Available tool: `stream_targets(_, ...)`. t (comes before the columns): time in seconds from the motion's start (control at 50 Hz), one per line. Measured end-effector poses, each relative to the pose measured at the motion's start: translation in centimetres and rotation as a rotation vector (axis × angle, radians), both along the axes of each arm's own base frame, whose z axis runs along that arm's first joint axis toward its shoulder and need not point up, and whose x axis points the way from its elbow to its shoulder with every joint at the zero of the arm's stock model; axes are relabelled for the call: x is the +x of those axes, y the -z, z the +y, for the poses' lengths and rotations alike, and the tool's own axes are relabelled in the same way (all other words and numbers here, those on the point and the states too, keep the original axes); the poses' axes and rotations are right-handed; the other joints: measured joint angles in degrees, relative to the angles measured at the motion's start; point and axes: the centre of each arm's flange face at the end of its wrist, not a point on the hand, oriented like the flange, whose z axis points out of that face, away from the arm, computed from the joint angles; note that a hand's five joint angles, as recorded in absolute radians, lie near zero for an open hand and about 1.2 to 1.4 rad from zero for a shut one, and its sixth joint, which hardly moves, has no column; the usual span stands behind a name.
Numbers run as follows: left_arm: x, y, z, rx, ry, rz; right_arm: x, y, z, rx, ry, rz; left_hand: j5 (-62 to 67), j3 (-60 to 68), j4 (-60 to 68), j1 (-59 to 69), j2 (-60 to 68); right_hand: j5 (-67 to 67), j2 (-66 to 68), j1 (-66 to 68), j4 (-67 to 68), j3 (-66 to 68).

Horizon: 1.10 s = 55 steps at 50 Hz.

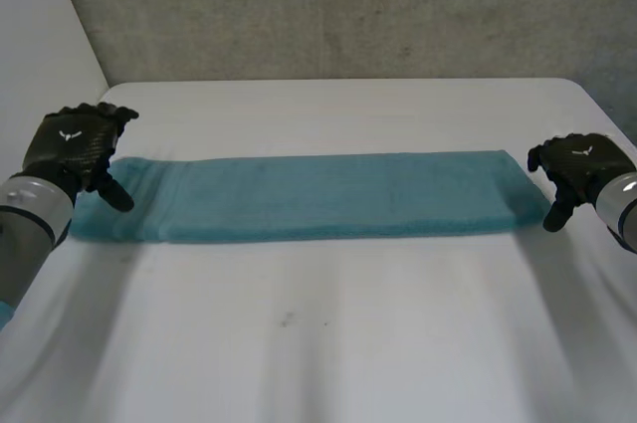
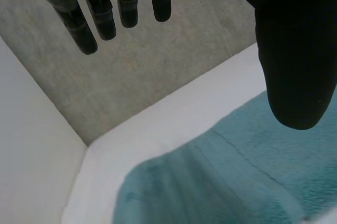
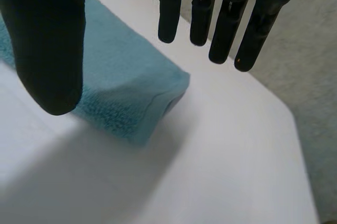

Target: Fold the laundry

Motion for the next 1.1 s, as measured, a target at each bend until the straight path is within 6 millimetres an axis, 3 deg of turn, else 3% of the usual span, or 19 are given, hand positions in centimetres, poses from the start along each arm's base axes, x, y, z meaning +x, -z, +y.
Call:
stream_targets(0.28, -0.1, 1.3, 0.4, 0.026, 0.000, 0.035, -1.5, 4.3, -2.8, 0.041, -0.010, -0.081, 0.0, 0.0, 0.0, 0.0, 0.0, 11.7, 12.9, 10.5, 12.6, 12.6)
stream_targets(0.42, -0.1, 1.6, 0.5, 0.025, 0.002, 0.032, -1.7, 5.2, -3.8, 0.025, -0.007, -0.077, 0.0, 0.0, 0.0, 0.0, 0.0, 14.0, 15.2, 12.5, 14.9, 15.0)
stream_targets(0.54, -0.1, 1.7, 0.5, 0.024, 0.003, 0.032, -1.7, 6.1, -4.6, 0.026, -0.003, -0.070, 0.0, 0.0, 0.0, 0.0, 0.0, 38.9, 41.4, 32.2, 40.8, 40.8)
stream_targets(0.72, -0.3, 2.0, 0.7, 0.031, 0.007, 0.031, -2.7, 6.2, -5.6, 0.017, 0.045, -0.051, 0.0, 0.0, 0.0, 0.0, 0.0, 40.9, 43.3, 32.4, 43.6, 43.1)
stream_targets(0.78, -0.3, 2.1, 0.8, 0.034, 0.008, 0.031, -4.4, 5.9, -6.3, 0.008, 0.099, -0.040, 0.0, 0.0, 0.0, 0.0, 0.0, 40.9, 43.3, 32.4, 43.6, 43.1)
stream_targets(0.82, -0.3, 2.2, 0.8, 0.035, 0.009, 0.031, -7.1, 5.4, -7.1, -0.002, 0.169, -0.016, 0.0, 0.0, 0.0, 0.0, 0.0, 40.9, 43.3, 32.4, 43.6, 43.1)
stream_targets(0.94, -0.3, 2.2, 0.8, 0.036, 0.007, 0.031, -12.5, 4.0, -8.4, -0.022, 0.276, 0.060, 0.0, 0.0, 0.0, 0.0, 0.0, 41.4, 43.3, 32.4, 43.6, 43.2)
stream_targets(1.04, -0.2, 2.2, 0.9, 0.039, 0.007, 0.030, -15.0, 2.8, -9.0, -0.037, 0.308, 0.123, 0.0, 0.0, 0.0, 0.0, 0.0, 41.8, 43.3, 32.4, 43.6, 43.2)
stream_targets(1.1, -0.2, 2.2, 1.0, 0.040, 0.007, 0.030, -15.3, 2.0, -9.0, -0.048, 0.307, 0.135, 0.0, 0.0, 0.0, 0.0, 0.0, 41.8, 43.3, 32.4, 43.6, 43.2)
